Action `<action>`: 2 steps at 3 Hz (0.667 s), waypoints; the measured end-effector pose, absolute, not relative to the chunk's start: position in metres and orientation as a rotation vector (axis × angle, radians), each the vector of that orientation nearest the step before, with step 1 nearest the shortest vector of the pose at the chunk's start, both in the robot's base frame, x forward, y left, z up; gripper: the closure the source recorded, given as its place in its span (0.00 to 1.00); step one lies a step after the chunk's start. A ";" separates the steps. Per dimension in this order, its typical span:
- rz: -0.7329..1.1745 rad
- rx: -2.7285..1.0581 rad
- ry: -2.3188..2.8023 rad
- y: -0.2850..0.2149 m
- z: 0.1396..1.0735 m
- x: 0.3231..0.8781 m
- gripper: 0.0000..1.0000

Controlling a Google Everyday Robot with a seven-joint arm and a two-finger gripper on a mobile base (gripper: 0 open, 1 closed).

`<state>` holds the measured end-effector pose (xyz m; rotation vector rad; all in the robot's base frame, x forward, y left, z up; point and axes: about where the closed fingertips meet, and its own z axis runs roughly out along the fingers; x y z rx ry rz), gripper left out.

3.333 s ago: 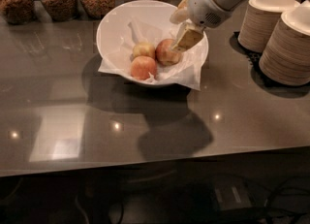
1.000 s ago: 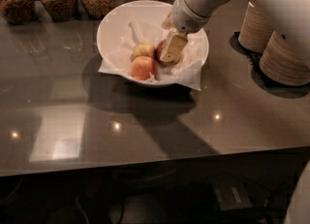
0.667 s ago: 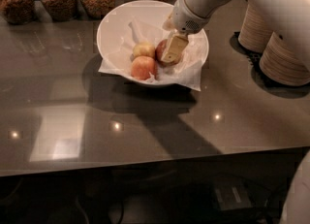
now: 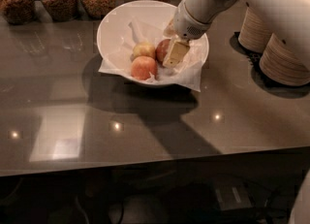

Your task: Pick apple from white bowl

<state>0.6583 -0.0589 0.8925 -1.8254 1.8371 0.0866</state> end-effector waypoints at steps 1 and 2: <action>0.070 -1.851 1.850 -0.061 0.884 0.656 0.36; 0.020 -1.868 1.862 -0.062 0.879 0.670 0.36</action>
Offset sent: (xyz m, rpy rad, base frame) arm 0.0022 -0.0086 -0.0133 -0.0741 -0.0017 -0.0019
